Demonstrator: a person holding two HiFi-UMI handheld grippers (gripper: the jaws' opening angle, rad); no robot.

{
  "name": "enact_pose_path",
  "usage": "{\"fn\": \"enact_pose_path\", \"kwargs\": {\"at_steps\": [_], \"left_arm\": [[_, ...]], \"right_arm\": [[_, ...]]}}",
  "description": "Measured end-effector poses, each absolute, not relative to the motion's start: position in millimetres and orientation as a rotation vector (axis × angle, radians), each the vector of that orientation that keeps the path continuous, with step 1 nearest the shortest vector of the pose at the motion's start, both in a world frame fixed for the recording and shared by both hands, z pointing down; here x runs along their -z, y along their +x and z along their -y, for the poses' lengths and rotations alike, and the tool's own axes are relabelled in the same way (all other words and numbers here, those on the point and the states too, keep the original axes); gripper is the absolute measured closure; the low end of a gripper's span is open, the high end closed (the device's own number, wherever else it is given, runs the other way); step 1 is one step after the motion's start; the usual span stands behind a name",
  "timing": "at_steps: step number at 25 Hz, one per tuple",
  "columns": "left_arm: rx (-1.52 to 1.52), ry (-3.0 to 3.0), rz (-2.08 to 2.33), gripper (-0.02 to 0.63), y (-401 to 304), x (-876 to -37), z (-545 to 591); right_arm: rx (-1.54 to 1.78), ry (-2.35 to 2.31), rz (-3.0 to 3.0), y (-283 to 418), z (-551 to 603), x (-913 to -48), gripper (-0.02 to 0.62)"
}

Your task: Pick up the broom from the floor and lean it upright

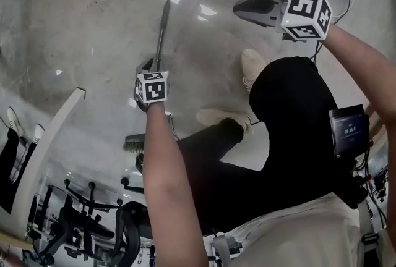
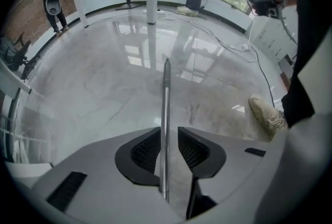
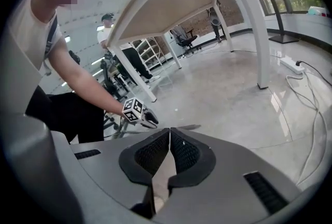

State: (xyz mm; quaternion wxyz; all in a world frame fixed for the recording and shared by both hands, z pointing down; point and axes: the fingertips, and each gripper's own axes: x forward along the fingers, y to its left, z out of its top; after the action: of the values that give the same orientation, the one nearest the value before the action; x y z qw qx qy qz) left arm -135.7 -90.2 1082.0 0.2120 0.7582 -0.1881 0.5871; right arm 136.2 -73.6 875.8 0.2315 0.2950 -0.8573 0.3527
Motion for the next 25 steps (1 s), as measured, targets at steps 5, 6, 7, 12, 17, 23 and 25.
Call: {"fn": "enact_pose_path", "kwargs": {"at_steps": [5, 6, 7, 12, 17, 23, 25], "left_arm": [[-1.716, 2.103, 0.451, 0.502, -118, -1118, 97], [-1.721, 2.097, 0.451, 0.502, -117, -1123, 97], [-1.728, 2.091, 0.451, 0.502, -116, -1128, 97], [-1.785, 2.042, 0.456, 0.509, -128, -1142, 95], [-1.779, 2.042, 0.46, 0.528, -127, -1134, 90], [-1.699, 2.156, 0.517, 0.529, -125, -1060, 87], [-1.668, 2.189, 0.553, 0.529, -134, -1027, 86]], "right_arm": [[-0.96, 0.819, 2.334, 145, 68, -896, 0.577], [-0.961, 0.823, 2.333, 147, 67, -898, 0.577], [-0.962, 0.829, 2.332, 149, 67, -899, 0.577], [-0.944, 0.862, 2.331, 153, 71, -900, 0.577], [-0.924, 0.876, 2.348, 160, 66, -888, 0.577], [-0.934, 0.884, 2.338, 160, 58, -850, 0.577], [-0.932, 0.863, 2.347, 150, 56, -831, 0.577]]}}
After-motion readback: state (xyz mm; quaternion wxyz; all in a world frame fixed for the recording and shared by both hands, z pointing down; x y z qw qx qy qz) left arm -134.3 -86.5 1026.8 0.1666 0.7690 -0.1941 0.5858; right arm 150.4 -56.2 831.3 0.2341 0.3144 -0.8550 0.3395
